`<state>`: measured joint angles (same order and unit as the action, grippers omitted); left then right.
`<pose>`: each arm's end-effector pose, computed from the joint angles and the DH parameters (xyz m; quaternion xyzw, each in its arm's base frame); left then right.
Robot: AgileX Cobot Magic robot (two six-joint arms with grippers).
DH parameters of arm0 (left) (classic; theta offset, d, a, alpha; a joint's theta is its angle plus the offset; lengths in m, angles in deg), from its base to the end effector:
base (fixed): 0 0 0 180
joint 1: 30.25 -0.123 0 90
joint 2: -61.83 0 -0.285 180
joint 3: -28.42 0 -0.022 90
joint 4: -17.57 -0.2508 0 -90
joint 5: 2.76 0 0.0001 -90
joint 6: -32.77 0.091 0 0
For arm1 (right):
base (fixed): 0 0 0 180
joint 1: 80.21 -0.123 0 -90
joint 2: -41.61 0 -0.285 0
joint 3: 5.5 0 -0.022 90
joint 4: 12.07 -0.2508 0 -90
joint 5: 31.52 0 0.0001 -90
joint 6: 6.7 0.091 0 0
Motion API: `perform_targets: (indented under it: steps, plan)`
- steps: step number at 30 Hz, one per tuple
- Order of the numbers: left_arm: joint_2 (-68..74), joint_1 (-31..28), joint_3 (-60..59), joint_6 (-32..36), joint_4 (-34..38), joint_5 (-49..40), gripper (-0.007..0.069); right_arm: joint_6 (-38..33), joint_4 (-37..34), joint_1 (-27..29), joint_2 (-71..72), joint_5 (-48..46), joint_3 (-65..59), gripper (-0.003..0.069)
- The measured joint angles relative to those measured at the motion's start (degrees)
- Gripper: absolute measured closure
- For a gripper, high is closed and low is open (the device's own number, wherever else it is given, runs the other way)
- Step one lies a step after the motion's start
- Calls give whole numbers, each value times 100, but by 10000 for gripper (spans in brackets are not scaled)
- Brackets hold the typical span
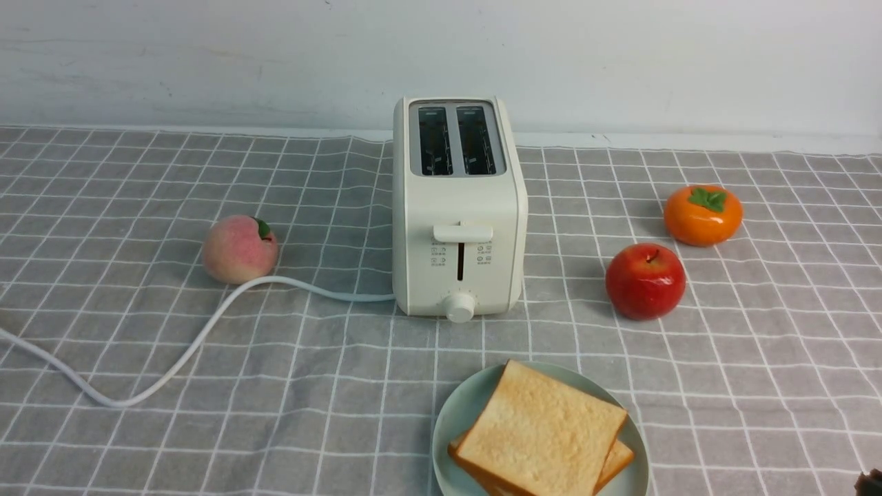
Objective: Take toasted bread from bread machine on grey coffee table place on plate.
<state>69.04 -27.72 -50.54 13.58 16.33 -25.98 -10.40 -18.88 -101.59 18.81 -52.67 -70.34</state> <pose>0.0518 -0.0015 0.1672 -0.1126 0.8082 -0.0998 0.5693 0.0666 0.0303 0.2366 -0.1444 0.7993 0.1384 0.5666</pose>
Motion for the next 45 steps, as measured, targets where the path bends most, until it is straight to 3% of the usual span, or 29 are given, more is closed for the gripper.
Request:
perform_targets:
  steps: [15, 17, 20, 28, 45]
  plan:
    - [0, 0, -2, 5, 0, 0, 599, 7, 2, 42, 31, -24, 0, 595]
    - [0, 0, -2, 5, 4, 6, 596, 1, 2, 246, 127, -85, 0, 594]
    - [0, 0, -2, 6, 4, 10, 594, 1, 131, 1238, 436, -160, -20, 589]
    - [0, 0, -2, 16, 4, 10, 587, 1, 179, 2311, 1204, -97, -979, 580]
    - [0, 0, -2, 16, 4, 17, 567, 7, 170, 2380, 1558, -103, -1313, 557]
